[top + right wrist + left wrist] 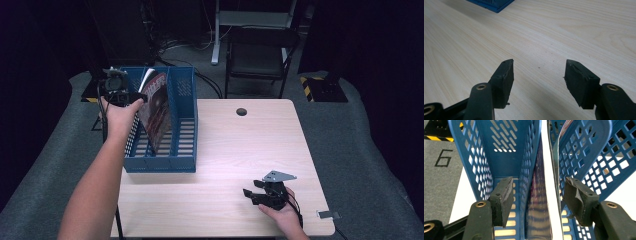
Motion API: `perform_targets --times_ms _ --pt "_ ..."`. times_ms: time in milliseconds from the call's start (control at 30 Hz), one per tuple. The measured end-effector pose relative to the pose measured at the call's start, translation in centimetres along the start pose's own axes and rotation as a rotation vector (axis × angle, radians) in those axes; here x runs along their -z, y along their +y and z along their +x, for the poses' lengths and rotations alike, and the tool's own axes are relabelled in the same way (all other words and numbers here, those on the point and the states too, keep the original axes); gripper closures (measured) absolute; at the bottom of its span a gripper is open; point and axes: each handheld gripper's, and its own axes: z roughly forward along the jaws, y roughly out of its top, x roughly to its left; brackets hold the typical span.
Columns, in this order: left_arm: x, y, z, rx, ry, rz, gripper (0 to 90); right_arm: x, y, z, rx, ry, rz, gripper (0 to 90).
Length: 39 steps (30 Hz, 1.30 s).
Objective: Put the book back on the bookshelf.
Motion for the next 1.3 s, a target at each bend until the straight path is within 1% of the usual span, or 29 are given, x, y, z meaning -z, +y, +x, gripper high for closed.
perform_targets --times_ms 33,133,167,200,333,467,567,633,733,767,800,867,900,933,1033,1100,1133,1200,1267,1300 --pt "0.2 0.1 0.0 0.003 0.001 -0.008 41.1 0.0 0.0 0.0 0.003 0.005 0.0 40.1" --pt "0.7 0.4 0.2 0.0 0.001 -0.009 41.0 0.0 0.0 0.0 0.002 0.009 0.002 40.0" --pt "0.8 0.5 0.2 0.003 0.001 -0.013 40.8 0.0 0.0 0.0 0.006 0.002 0.002 40.0" --pt "1.0 0.6 0.3 -0.005 0.003 -0.015 40.7 0.0 0.0 0.0 0.004 -0.002 -0.003 40.0" --pt "1.5 0.9 0.3 -0.003 0.006 -0.024 40.2 0.0 0.0 -0.1 0.0 0.002 -0.002 40.0" --pt "2.1 1.2 0.2 -0.01 0.007 -0.02 40.2 0.0 0.0 0.0 -0.009 0.002 0.002 40.0" --pt "2.4 1.4 0.3 -0.018 0.004 -0.02 40.2 0.0 0.0 -0.1 -0.003 0.003 0.001 39.9" --pt "2.7 1.5 0.2 -0.015 0.003 -0.018 40.2 0.0 0.0 -0.1 -0.007 0.003 0.002 39.8" --pt "3.2 1.7 0.2 -0.033 -0.015 -0.013 40.2 -0.1 0.0 -0.2 -0.008 0.0 0.003 39.7" --pt "3.3 1.7 0.0 -0.027 -0.02 -0.014 40.2 -0.1 -0.1 -0.2 -0.008 -0.005 -0.01 39.7" --pt "3.4 1.7 0.0 -0.037 -0.021 -0.015 40.3 -0.1 -0.1 -0.2 -0.01 -0.004 -0.009 39.7" --pt "3.9 1.8 -0.2 -0.043 -0.034 -0.011 40.3 0.0 0.0 -0.2 -0.008 0.005 0.004 39.8" --pt "4.0 1.9 -0.2 -0.054 -0.035 -0.014 40.2 -0.1 0.0 -0.2 -0.006 0.002 0.0 39.7" --pt "4.3 2.0 -0.3 -0.051 -0.045 -0.012 40.2 -0.1 -0.1 -0.3 -0.006 0.003 0.004 39.7" --pt "4.9 2.0 -0.6 -0.065 -0.07 -0.013 40.2 -0.1 -0.1 -0.2 -0.013 0.003 0.001 39.7" --pt "5.3 1.9 -0.8 -0.08 -0.084 -0.01 40.2 -0.1 -0.1 -0.2 -0.012 0.004 0.003 39.7" --pt "5.5 1.9 -0.9 -0.092 -0.085 -0.006 40.2 -0.1 -0.1 -0.2 -0.015 0.001 0.005 39.7" --pt "5.8 1.7 -1.1 -0.105 -0.092 -0.004 40.2 -0.1 0.0 -0.2 -0.017 0.005 0.004 39.7" --pt "6.2 1.5 -1.3 -0.122 -0.103 0.0 40.2 -0.1 0.0 -0.2 -0.005 0.005 0.0 39.7" --pt "6.3 1.5 -1.5 -0.132 -0.104 0.0 40.2 -0.2 0.0 -0.2 -0.008 0.007 -0.003 39.7"
